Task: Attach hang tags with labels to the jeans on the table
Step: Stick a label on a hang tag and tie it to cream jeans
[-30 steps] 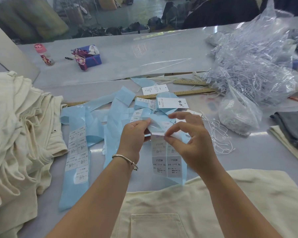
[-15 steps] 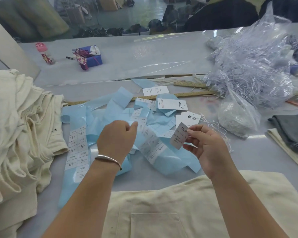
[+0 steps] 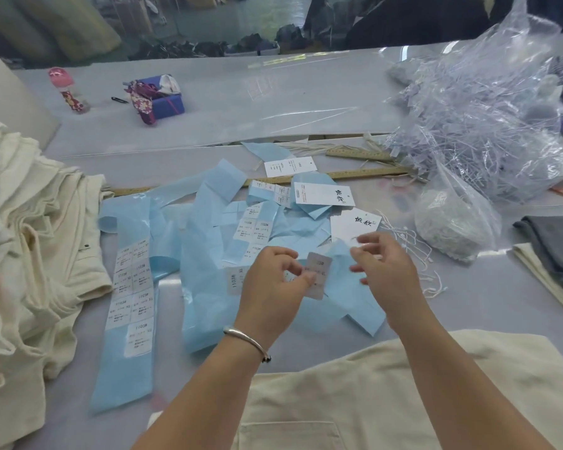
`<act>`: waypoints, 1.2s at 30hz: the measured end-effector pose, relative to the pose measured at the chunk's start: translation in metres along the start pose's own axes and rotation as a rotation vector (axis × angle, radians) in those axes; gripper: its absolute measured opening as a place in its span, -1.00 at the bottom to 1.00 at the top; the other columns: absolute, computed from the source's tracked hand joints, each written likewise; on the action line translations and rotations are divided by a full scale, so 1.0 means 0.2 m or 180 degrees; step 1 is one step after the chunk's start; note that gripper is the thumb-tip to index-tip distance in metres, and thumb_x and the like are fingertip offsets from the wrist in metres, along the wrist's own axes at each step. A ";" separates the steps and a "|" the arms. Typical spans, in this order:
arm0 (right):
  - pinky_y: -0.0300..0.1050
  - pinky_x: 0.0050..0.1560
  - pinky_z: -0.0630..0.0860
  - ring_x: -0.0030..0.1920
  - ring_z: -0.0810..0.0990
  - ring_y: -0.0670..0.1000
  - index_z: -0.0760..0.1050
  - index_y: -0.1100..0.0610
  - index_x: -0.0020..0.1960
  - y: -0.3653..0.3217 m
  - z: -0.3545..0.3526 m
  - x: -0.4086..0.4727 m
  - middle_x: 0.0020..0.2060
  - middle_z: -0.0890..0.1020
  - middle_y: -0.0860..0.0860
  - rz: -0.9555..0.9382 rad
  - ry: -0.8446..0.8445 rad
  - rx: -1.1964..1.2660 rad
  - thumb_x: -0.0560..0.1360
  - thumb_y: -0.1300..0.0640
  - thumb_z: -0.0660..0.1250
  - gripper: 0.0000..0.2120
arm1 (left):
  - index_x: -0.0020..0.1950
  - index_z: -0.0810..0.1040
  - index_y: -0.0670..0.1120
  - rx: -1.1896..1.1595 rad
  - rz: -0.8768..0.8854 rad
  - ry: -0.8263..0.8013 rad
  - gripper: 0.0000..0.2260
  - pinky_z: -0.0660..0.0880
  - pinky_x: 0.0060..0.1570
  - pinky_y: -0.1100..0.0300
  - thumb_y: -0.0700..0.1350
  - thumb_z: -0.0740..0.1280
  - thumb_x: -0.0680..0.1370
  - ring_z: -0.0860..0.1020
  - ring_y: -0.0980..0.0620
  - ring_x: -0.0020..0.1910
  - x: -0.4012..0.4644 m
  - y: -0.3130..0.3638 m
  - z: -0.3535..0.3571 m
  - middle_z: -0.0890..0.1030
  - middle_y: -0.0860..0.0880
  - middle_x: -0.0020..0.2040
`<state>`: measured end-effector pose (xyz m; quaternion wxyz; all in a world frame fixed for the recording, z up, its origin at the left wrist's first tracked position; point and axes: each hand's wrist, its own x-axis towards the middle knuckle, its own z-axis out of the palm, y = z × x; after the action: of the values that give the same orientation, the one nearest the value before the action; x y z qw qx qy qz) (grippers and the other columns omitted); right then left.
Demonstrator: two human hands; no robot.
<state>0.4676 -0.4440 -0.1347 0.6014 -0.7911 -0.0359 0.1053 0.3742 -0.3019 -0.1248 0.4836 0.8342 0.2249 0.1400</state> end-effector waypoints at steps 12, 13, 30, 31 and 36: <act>-0.09 0.07 0.38 0.17 0.48 0.09 0.45 0.14 0.28 0.20 -0.10 0.75 0.18 0.57 0.07 -0.0424 0.0233 -0.2073 0.46 0.17 0.40 -0.60 | 0.06 0.51 0.24 -0.1186 -0.0102 -0.0137 -0.65 0.52 -0.15 0.30 -0.25 0.36 0.53 0.56 0.15 -0.16 0.37 0.06 0.25 0.61 0.13 -0.11; -0.07 0.18 0.35 0.28 0.41 0.09 0.37 0.13 0.38 0.20 -0.09 0.81 0.28 0.50 0.07 -0.0489 -0.0109 -0.2411 0.45 0.08 0.43 -0.46 | 0.13 0.52 0.21 -0.1103 -0.0080 -0.0134 -0.65 0.50 -0.17 0.34 -0.25 0.35 0.53 0.55 0.15 -0.19 0.39 0.05 0.28 0.60 0.13 -0.15; -0.07 -0.02 0.44 0.07 0.55 0.16 0.36 0.11 -0.01 0.12 0.25 1.22 0.00 0.59 0.06 0.0762 0.0175 -0.1628 0.35 0.02 0.50 -0.61 | 0.26 0.43 0.23 -0.1633 0.0102 0.0343 -0.57 0.41 -0.20 0.29 -0.27 0.30 0.56 0.46 0.18 -0.38 0.53 0.00 0.15 0.53 0.02 -0.33; -0.09 -0.01 0.40 0.02 0.56 0.14 0.40 0.10 -0.05 0.12 0.25 1.23 -0.05 0.60 0.05 0.0813 0.0137 -0.1682 0.35 0.04 0.50 -0.67 | 0.22 0.42 0.25 -0.1640 0.0105 0.0337 -0.56 0.41 -0.20 0.28 -0.28 0.30 0.56 0.46 0.17 -0.38 0.54 0.00 0.14 0.53 0.01 -0.32; -0.12 -0.09 0.39 -0.17 0.49 0.09 0.41 0.06 -0.26 0.17 0.25 1.27 -0.29 0.51 -0.02 0.0592 0.0286 -0.1276 0.37 0.10 0.50 -0.75 | 0.20 0.37 0.32 -0.1547 0.0204 0.0303 -0.52 0.44 -0.24 0.32 -0.29 0.30 0.56 0.47 0.15 -0.37 0.53 0.00 0.12 0.56 0.01 -0.31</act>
<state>0.7020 -0.3588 -0.2108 0.4209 -0.8986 0.0439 0.1157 0.4767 -0.2655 -0.1345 0.6542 0.6926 0.1806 0.2444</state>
